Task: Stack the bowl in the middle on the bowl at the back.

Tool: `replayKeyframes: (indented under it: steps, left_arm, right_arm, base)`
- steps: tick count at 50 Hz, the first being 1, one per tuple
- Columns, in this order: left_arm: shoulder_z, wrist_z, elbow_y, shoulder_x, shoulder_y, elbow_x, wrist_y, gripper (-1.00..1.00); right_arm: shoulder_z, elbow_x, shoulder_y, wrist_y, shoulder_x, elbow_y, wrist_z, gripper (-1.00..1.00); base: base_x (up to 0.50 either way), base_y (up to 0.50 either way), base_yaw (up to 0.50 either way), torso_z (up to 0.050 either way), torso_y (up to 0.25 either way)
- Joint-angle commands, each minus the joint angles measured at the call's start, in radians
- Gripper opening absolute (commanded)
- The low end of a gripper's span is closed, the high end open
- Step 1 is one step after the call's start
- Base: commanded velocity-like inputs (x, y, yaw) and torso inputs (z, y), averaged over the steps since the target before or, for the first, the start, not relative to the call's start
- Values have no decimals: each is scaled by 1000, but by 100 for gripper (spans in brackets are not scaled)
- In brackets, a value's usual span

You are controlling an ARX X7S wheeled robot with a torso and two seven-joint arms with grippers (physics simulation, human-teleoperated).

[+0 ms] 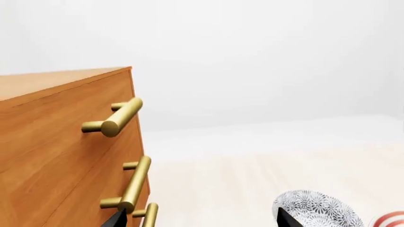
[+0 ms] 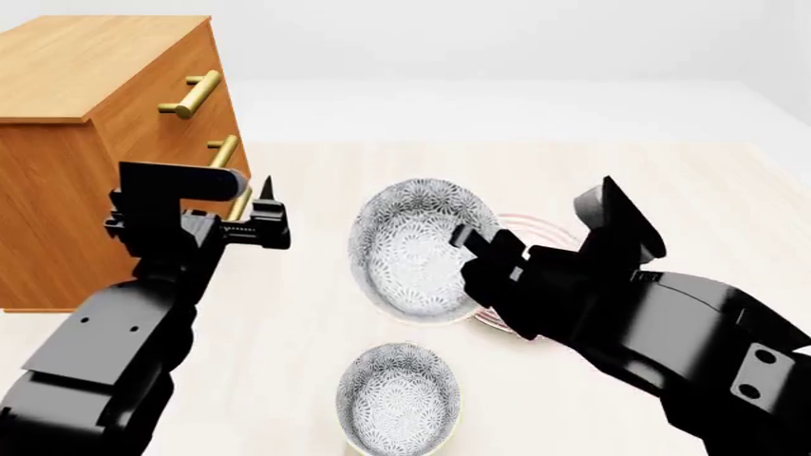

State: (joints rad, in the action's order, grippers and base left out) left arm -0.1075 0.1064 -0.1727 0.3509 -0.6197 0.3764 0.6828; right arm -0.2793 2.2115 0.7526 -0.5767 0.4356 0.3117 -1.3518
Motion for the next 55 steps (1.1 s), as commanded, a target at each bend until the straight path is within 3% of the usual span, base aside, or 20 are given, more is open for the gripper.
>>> replayKeyframes:
  steps: [1, 20, 31, 55]
  left_arm:
    - [8, 6, -30, 6, 6, 12, 10, 100]
    - [4, 14, -26, 15, 12, 3, -7, 100]
    - [1, 19, -28, 18, 11, -1, -14, 100]
    - [-3, 22, -8, 18, 13, 0, -28, 100]
  right_arm:
    - [14, 68, -82, 15, 23, 93, -35, -100]
    - [19, 113, -243, 116, -23, 109, -25, -100]
    - [-22, 140, -228, 162, -37, 97, -94, -100]
    - [-62, 95, -225, 155, -10, 41, -50, -100]
  base:
    - [0, 0, 0, 0, 0]
    - [0, 0, 0, 0, 1]
    - [0, 0, 0, 0, 0]
    - [0, 0, 0, 0, 0]
